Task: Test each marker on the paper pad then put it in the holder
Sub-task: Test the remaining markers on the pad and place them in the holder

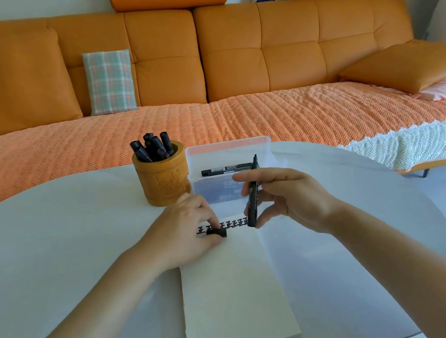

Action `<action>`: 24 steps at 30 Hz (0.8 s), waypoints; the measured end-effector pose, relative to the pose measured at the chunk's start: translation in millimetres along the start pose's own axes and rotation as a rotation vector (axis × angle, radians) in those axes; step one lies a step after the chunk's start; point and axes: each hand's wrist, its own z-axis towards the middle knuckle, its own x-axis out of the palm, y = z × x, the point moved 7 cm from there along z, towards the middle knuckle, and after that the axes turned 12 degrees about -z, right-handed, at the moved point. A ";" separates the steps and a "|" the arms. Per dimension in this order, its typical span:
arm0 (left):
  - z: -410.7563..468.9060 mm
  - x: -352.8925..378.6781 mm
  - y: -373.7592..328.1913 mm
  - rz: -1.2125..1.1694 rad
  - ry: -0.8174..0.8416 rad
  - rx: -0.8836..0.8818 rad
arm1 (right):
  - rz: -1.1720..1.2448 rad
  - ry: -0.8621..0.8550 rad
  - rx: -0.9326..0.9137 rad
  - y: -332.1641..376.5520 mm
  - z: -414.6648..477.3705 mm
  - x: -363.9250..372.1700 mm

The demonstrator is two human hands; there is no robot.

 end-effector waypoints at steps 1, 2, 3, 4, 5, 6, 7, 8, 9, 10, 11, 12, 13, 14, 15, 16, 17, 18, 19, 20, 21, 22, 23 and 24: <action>-0.1 -4.9 0.2 -0.030 -0.036 -0.013 | 0.016 0.001 0.003 2.0 -0.9 0.8; -0.7 -11.0 1.2 -0.065 -0.081 -0.034 | -0.001 -0.002 0.005 4.1 -0.9 1.9; -1.4 -16.8 3.0 -0.102 -0.122 -0.063 | -0.044 -0.006 0.006 5.3 -0.6 3.3; -2.0 -21.7 4.4 -0.141 -0.155 -0.087 | -0.111 -0.009 0.005 5.7 -0.1 4.1; -2.7 -25.5 5.3 -0.180 -0.183 -0.099 | -0.198 -0.014 0.009 4.7 0.4 4.4; -3.2 -28.5 5.6 -0.212 -0.205 -0.102 | -0.299 -0.029 0.020 2.7 1.2 3.9; -3.6 -30.8 5.9 -0.233 -0.223 -0.102 | -0.402 -0.057 0.032 0.2 2.0 2.9; -4.0 -32.7 6.3 -0.245 -0.240 -0.101 | -0.498 -0.091 0.037 -2.0 3.0 1.9; -4.0 -33.8 7.7 -0.250 -0.251 -0.105 | -0.585 -0.125 0.033 -3.6 4.4 1.3; -4.2 -34.7 9.0 -0.255 -0.259 -0.109 | -0.654 -0.154 0.022 -4.6 5.8 1.6; -4.1 -35.1 10.7 -0.260 -0.264 -0.114 | -0.704 -0.175 0.016 -5.8 6.8 1.9; -4.2 -35.4 11.8 -0.264 -0.269 -0.115 | -0.734 -0.192 0.018 -6.9 7.6 1.9; -4.1 -35.7 12.5 -0.266 -0.272 -0.115 | -0.756 -0.203 0.026 -8.0 8.3 1.6; -3.9 -35.9 12.5 -0.266 -0.273 -0.114 | -0.779 -0.213 0.034 -9.1 9.0 0.7; -3.7 -36.0 12.5 -0.268 -0.272 -0.114 | -0.800 -0.218 0.040 -9.6 9.7 0.0; -3.4 -36.2 12.2 -0.272 -0.271 -0.113 | -0.816 -0.218 0.043 -9.6 10.5 0.1; -3.2 -36.1 12.1 -0.276 -0.268 -0.114 | -0.833 -0.214 0.041 -9.5 11.1 1.1; -3.3 -36.0 11.8 -0.282 -0.265 -0.112 | -0.842 -0.212 0.036 -9.3 11.7 2.4; -3.2 -35.7 11.1 -0.285 -0.260 -0.108 | -0.845 -0.213 0.031 -9.1 12.4 4.0; -2.8 -35.3 10.2 -0.283 -0.254 -0.098 | -0.849 -0.213 0.025 -8.6 12.8 5.7; -2.4 -34.6 8.7 -0.276 -0.247 -0.084 | -0.859 -0.208 0.021 -8.5 13.1 7.9; -1.8 -33.7 6.8 -0.268 -0.241 -0.070 | -0.874 -0.198 0.015 -8.4 13.6 10.3; -1.2 -32.7 4.7 -0.257 -0.233 -0.059 | -0.885 -0.188 0.003 -8.3 13.9 12.8; -0.3 -31.2 2.6 -0.243 -0.219 -0.052 | -0.891 -0.181 -0.015 -7.5 13.8 15.1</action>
